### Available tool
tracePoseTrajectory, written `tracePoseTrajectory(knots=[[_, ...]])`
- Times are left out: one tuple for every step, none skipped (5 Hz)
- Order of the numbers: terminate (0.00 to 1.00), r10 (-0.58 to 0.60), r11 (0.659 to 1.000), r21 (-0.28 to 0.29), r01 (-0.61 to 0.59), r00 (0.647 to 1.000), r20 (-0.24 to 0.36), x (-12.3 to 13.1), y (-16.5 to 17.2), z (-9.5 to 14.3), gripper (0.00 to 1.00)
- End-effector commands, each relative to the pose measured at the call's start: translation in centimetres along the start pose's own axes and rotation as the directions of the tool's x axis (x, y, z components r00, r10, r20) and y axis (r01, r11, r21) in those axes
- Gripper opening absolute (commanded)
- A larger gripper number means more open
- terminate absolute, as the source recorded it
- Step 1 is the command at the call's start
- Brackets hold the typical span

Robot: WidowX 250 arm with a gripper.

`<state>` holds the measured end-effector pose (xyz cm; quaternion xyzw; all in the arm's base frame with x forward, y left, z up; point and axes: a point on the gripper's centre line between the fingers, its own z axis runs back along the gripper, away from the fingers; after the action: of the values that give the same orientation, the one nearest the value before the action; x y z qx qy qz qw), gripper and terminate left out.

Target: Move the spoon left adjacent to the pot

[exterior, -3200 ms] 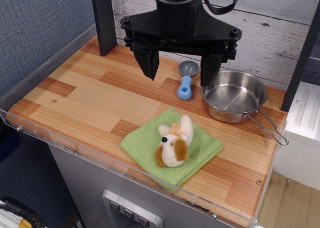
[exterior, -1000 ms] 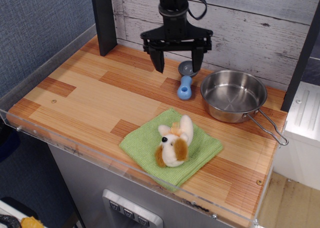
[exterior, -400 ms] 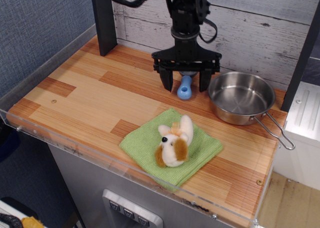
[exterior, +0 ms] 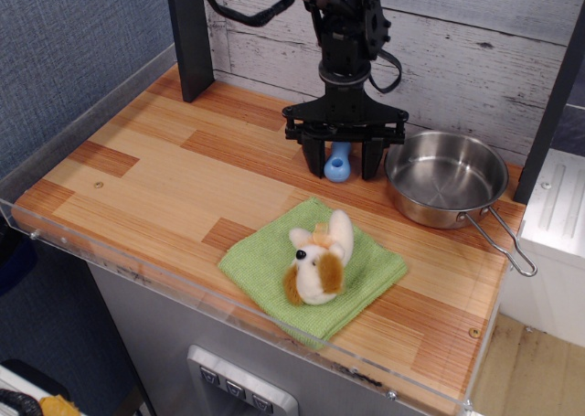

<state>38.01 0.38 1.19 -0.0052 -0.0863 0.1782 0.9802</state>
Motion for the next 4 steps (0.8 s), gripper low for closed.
tracePoseTrajectory(knots=[[0.0,-0.017,1.0,0.011,0.017,0.999,0.049,0.5,-0.3,1.6,0.0],[0.0,-0.017,1.0,0.0,0.017,0.997,0.069,0.7,-0.3,3.4,0.0],[0.0,-0.015,1.0,-0.003,0.015,0.994,0.108,1.0,-0.9,6.1,0.0],[0.0,-0.01,1.0,-0.017,0.013,0.986,0.166,0.7,-1.0,9.7,0.0]])
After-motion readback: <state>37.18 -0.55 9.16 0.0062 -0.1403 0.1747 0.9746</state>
